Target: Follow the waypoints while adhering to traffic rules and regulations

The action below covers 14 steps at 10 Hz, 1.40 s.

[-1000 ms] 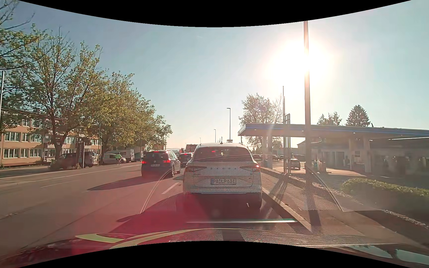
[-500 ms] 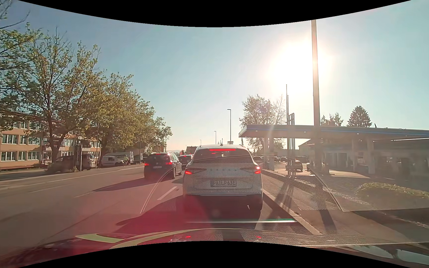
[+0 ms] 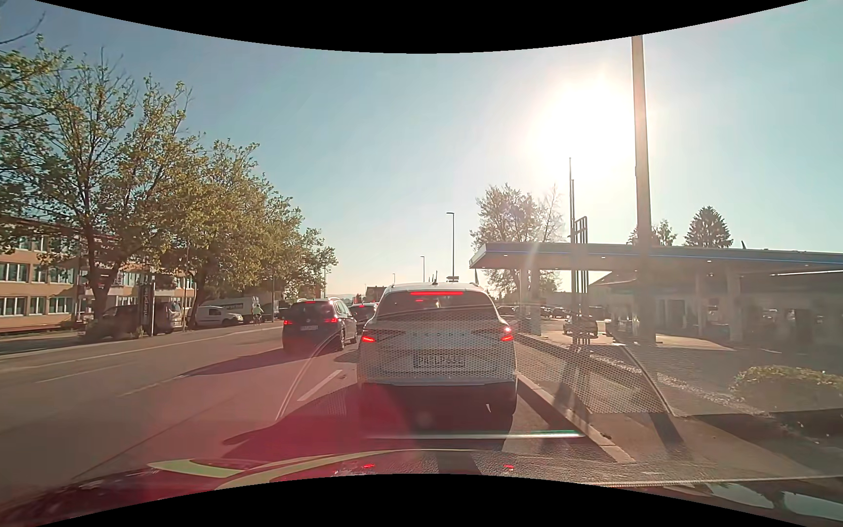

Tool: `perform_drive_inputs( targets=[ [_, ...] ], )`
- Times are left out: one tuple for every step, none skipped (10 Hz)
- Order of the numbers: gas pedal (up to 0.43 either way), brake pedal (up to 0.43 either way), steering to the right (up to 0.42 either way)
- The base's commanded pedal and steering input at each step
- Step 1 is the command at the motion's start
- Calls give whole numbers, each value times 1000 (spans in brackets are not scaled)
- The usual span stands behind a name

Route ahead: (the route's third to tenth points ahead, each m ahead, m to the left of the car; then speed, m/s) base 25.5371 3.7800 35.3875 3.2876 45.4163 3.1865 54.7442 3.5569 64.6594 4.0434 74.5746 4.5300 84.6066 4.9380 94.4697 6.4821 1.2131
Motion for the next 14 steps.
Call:
perform_drive_inputs(
  targets=[
    [0,104,-4],
    [0,110,-4],
    [0,116,-4],
    [0,122,-4],
    [0,122,-4],
    [0,128,-4],
    [0,128,-4],
    [0,134,-4],
    [0,134,-4],
    [0,140,-4],
    [0,140,-4],
    [0,140,-4],
    [0,140,-4],
    [0,140,-4]
  ],
)
